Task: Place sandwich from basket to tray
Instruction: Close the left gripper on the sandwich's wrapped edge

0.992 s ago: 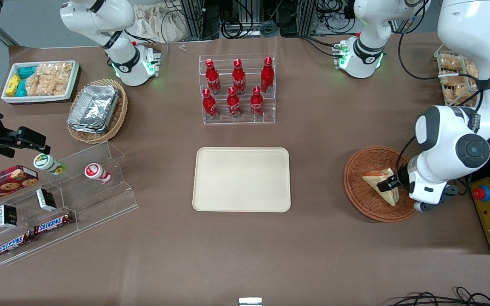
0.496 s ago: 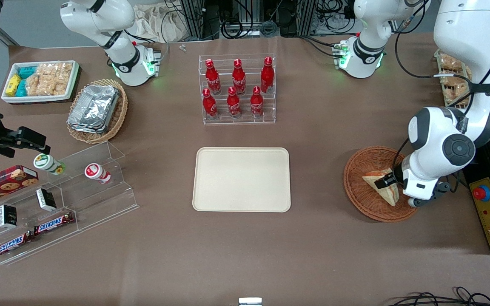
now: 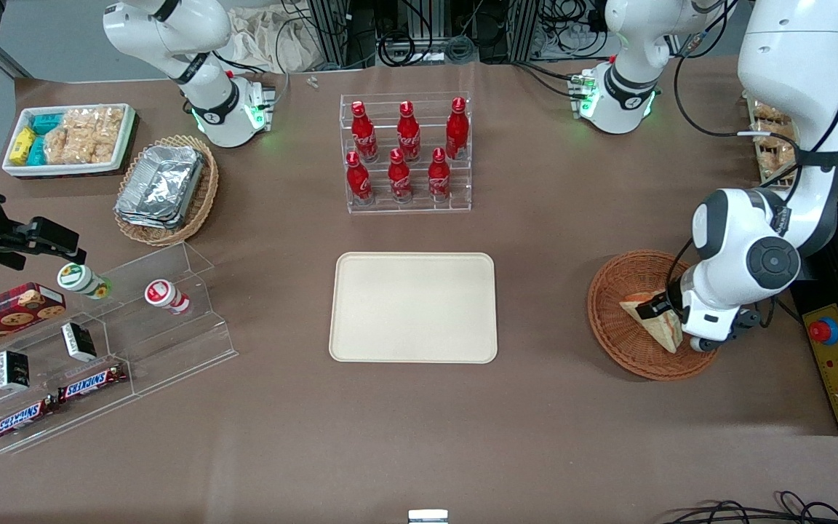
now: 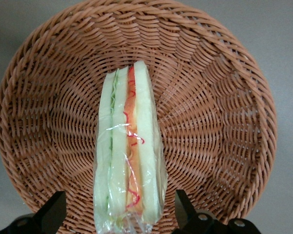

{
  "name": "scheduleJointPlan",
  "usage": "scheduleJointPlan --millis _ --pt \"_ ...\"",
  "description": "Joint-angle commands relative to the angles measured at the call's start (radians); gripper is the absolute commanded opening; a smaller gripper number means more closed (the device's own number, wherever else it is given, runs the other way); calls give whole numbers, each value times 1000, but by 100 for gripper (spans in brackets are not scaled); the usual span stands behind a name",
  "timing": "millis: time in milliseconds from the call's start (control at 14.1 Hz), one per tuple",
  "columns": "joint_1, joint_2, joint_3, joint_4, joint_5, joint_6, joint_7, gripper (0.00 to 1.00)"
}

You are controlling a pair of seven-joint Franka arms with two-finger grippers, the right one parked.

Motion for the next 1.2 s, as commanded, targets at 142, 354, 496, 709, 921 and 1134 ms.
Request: scheduleJointPlan --millis 142,354,496,709,921,1134 --pt "1 59 3 24 7 83 -134 98" --pt "3 64 3 37 0 82 -158 24" --pt "3 64 3 37 0 79 -160 0" --pt "1 50 3 37 0 59 -158 0" --pt "3 -20 3 73 5 -98 -113 0" --pt "1 -43 -1 248 0 -382 -71 0"
